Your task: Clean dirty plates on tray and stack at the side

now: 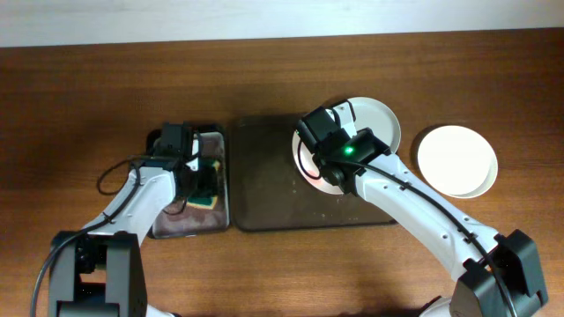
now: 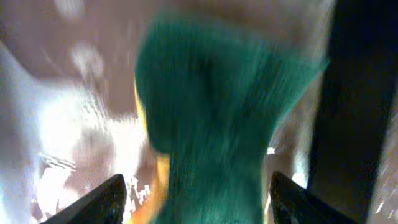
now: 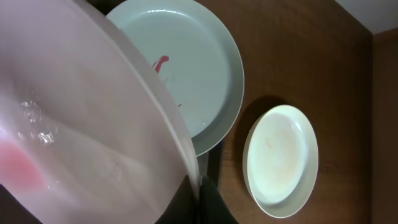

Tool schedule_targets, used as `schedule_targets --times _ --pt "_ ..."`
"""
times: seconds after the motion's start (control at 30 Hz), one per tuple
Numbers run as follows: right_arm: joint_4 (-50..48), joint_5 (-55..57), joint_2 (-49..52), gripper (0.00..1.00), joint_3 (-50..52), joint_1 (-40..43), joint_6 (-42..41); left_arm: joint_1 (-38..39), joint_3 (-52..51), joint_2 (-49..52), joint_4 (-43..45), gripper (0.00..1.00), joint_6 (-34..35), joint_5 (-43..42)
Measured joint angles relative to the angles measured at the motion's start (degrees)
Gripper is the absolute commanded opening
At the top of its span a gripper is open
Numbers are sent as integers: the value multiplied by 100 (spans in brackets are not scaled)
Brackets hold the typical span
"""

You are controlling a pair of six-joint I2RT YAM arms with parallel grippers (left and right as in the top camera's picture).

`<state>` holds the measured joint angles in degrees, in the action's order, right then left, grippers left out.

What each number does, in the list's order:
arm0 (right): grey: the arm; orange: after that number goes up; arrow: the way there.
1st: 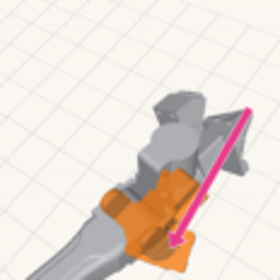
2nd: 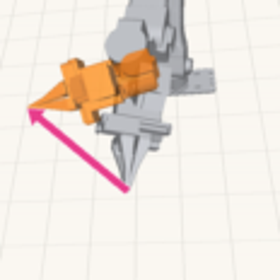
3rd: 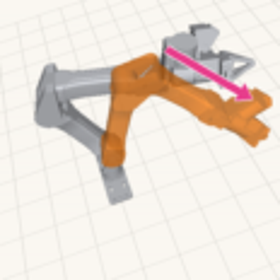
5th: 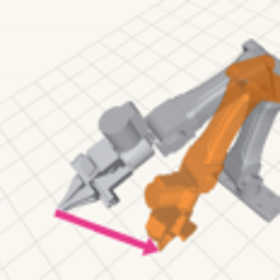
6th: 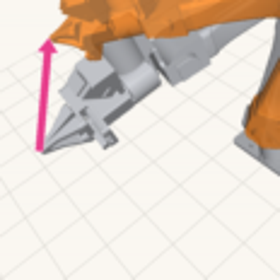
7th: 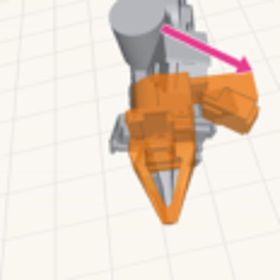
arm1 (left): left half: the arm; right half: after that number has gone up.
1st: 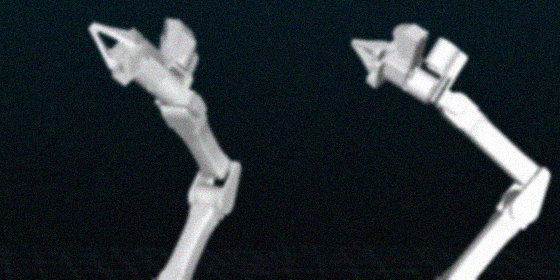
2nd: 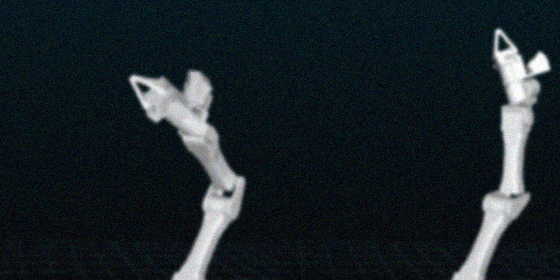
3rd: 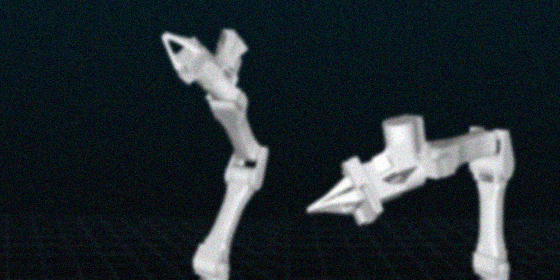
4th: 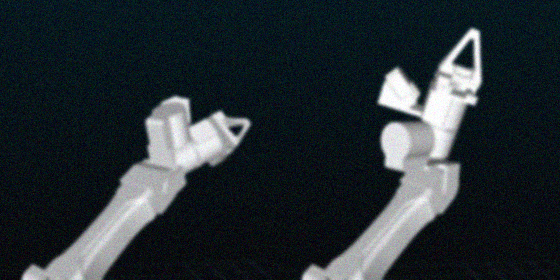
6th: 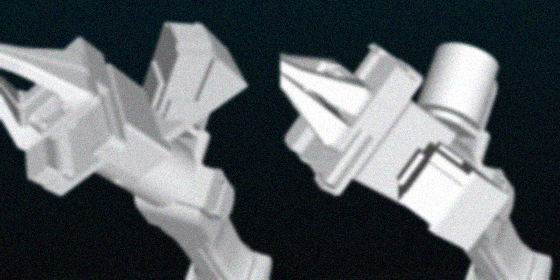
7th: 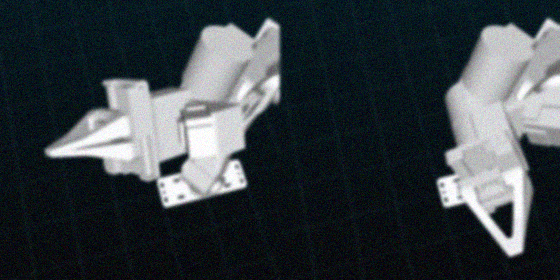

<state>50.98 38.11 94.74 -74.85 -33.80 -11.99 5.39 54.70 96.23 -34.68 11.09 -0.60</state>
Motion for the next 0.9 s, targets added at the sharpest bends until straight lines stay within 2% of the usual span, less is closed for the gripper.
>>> schedule_targets --times 0.13,0.2,0.23,0.3,0.33,0.37,0.57,0.6,0.63,0.83,0.9 --pt "-2 2 0 4 0 0 -2 0 -7 0 -181 66 0 -7" --pt "0 2 0 4 0 0 -7 0 -26 0 -177 59 0 -9" --pt "-2 2 0 4 0 0 -2 0 -39 0 -177 50 2 -11" --pt "-2 2 0 4 0 0 -2 0 -55 0 -170 15 -33 -33" --pt "0 2 0 4 0 0 -7 0 -55 0 -164 3 -7 -50" --pt "0 2 0 4 0 0 -4 0 -55 0 -155 0 -11 -70" --pt "0 2 0 4 0 0 -4 0 -59 0 -162 0 -17 -114" --pt "0 0 0 4 0 0 -7 0 -59 0 -177 23 -17 -114" --pt "0 2 0 4 0 -2 -2 0 -57 0 -181 62 -17 -114" --pt "0 2 0 4 0 -2 -4 0 269 0 -238 73 -35 -111" --pt "0 2 0 4 0 -2 -4 0 352 0 -131 73 -35 -107"
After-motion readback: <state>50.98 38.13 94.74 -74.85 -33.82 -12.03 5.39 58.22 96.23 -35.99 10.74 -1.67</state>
